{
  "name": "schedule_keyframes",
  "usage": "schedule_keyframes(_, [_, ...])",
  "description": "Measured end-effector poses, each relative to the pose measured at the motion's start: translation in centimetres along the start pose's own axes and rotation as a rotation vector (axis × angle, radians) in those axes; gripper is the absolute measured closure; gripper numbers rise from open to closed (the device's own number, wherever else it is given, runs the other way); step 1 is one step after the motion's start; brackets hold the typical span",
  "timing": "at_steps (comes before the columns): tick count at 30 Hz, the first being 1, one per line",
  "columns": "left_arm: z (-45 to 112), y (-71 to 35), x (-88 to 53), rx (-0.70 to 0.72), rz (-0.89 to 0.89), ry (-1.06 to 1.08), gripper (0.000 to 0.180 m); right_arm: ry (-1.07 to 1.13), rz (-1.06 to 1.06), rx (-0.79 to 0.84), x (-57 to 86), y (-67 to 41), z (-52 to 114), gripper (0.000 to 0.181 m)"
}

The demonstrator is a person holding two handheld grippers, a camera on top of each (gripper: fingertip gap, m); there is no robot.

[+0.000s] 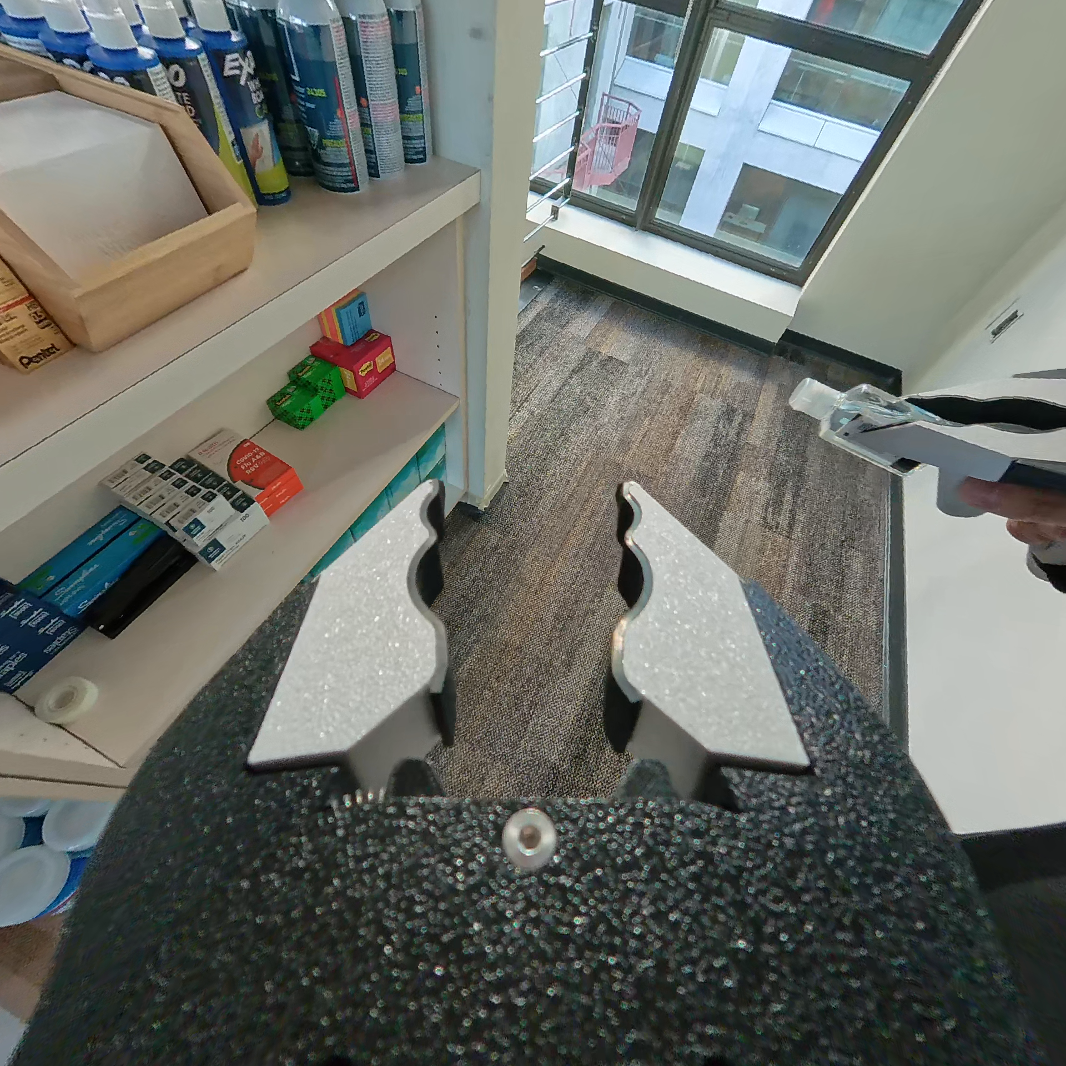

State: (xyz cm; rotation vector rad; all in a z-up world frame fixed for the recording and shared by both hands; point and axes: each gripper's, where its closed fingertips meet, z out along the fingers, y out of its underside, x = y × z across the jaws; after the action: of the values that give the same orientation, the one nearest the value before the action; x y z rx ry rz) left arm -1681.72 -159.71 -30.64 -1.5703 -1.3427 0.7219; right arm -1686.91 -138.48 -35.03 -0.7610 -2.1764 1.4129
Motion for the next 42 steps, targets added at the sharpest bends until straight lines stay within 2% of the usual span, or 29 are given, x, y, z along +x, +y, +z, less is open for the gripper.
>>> schedule_keyframes(20, [5.3, -2.5, -0.3, -0.033, 0.048, 0.052, 0.127, 0.053, 0.058, -0.014, 3.6, 0.4, 1.4, 0.165])
schedule_keyframes(31, [12.4, -4.6, -5.4, -0.006, -0.009, 0.086, 0.128, 0.059, -0.012, -0.083, 6.3, -2.1, 6.8, 0.165])
schedule_keyframes(35, [15.1, -6.5, -8.4, 0.037, -0.086, 0.094, 0.127, 0.03, -0.033, -0.099, 7.3, -4.0, 9.9, 0.165])
schedule_keyframes(42, [17.4, -6.5, -13.2, 0.025, -0.049, 0.004, 0.127, -0.076, -0.081, -0.074, 7.1, -9.4, 16.6, 0.165])
